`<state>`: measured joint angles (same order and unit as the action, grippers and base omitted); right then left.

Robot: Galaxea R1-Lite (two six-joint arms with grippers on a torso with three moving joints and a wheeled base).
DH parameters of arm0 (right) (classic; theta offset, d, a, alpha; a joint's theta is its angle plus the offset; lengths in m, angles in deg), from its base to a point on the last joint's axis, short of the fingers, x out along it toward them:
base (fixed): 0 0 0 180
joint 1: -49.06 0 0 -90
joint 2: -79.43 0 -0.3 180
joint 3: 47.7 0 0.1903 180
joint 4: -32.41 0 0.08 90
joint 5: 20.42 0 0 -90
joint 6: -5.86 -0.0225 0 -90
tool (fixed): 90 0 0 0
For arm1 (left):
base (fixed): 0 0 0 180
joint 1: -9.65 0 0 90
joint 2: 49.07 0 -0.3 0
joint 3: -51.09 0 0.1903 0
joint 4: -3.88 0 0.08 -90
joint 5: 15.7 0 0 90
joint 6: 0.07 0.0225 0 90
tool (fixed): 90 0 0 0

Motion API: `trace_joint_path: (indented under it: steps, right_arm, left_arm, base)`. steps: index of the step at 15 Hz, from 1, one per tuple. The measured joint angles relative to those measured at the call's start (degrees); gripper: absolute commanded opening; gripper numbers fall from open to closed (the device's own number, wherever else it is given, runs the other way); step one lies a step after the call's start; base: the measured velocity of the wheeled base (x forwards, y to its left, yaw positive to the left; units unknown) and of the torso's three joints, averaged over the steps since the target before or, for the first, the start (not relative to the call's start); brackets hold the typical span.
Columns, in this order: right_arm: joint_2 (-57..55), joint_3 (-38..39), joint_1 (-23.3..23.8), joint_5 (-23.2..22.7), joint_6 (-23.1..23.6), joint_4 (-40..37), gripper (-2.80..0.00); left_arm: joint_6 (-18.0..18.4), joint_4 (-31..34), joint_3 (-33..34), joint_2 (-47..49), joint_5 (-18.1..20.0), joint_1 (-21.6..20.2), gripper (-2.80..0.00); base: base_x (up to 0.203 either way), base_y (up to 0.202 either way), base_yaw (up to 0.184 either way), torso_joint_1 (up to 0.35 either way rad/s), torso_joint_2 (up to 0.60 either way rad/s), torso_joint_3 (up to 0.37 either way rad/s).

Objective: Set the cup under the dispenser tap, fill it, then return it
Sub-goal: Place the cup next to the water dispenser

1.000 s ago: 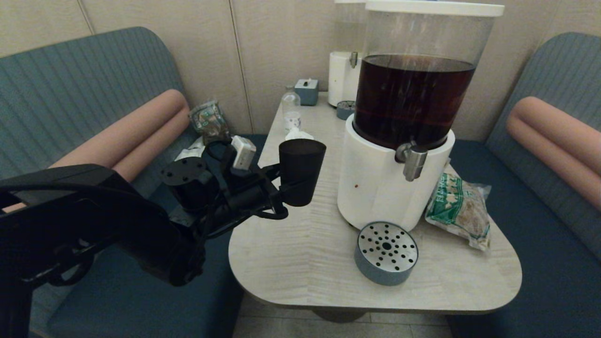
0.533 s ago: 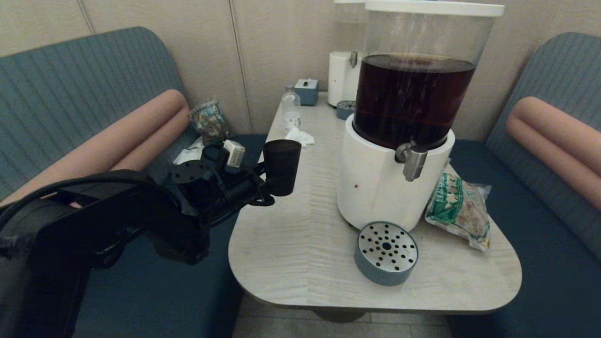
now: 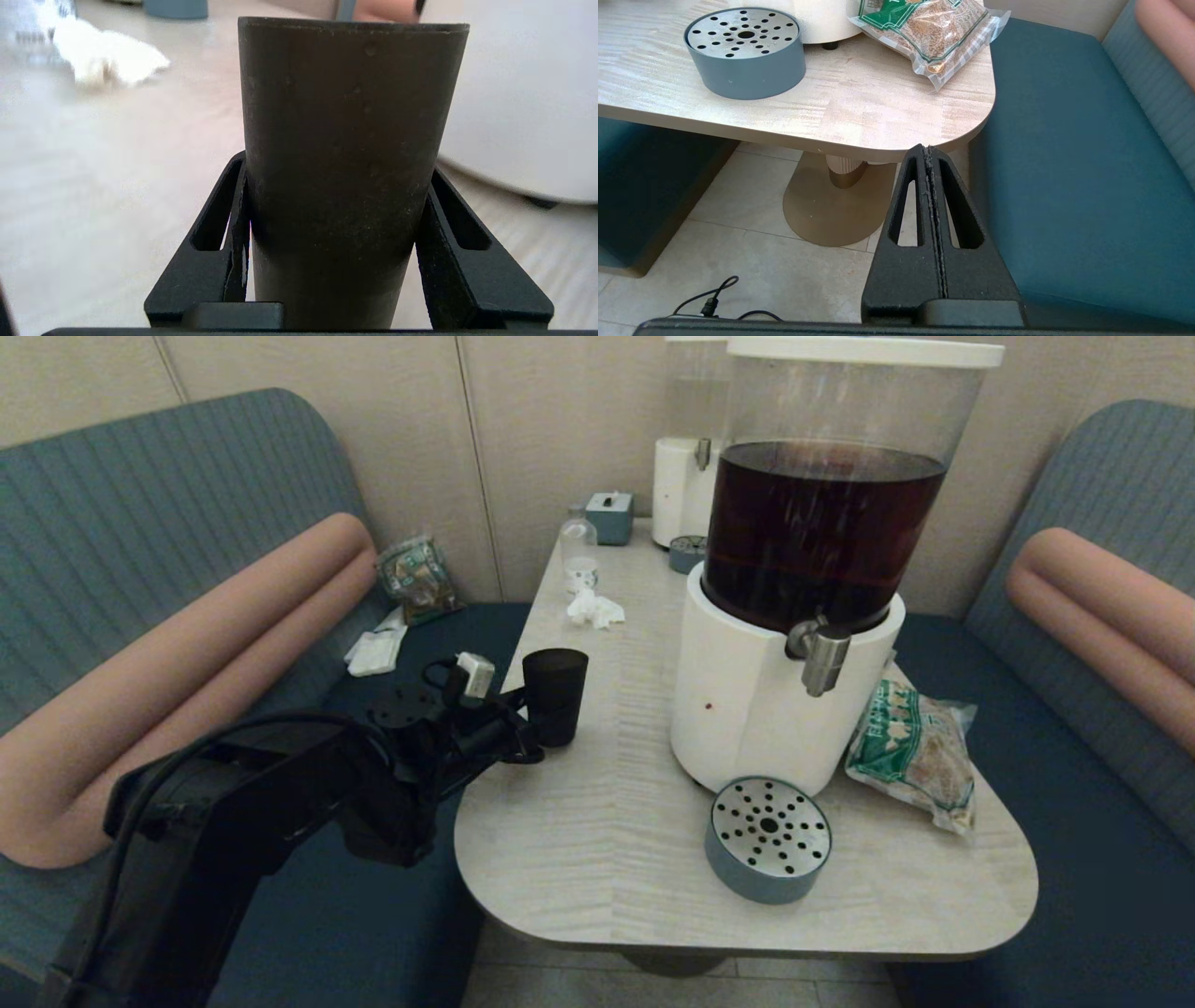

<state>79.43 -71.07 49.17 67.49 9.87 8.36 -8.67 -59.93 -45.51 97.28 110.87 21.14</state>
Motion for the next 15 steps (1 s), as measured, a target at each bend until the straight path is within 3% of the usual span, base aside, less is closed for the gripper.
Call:
trace_joint_path:
  steps: [1,2,8,15]
  right_arm:
    - [0.0,0.0,0.0,0.0,0.0,0.0,-2.8]
    - [0.0,0.0,0.0,0.0,0.0,0.0,-2.8]
    - [0.0,0.0,0.0,0.0,0.0,0.0,-2.8]
    - [0.0,0.0,0.0,0.0,0.0,0.0,-2.8]
  left_arm:
    - [0.0,-0.1,-0.4,0.6,0.0,0.0,-2.8]
    - [0.0,-0.2,-0.7,1.0,-0.1,0.0,0.0]
    - [0.0,0.0,0.1,0.5,0.0,0.0,0.0]
    - [0.0,0.0,7.2,-4.2,0.3,-1.0,0.0]
  base:
    - [0.0,0.0,0.0,0.0,0.0,0.0]
    - [0.0,0.0,0.0,0.0,0.0,0.0]
    - [0.0,0.0,0.0,0.0,0.0,0.0]
    - [0.0,0.0,0.0,0.0,0.0,0.0]
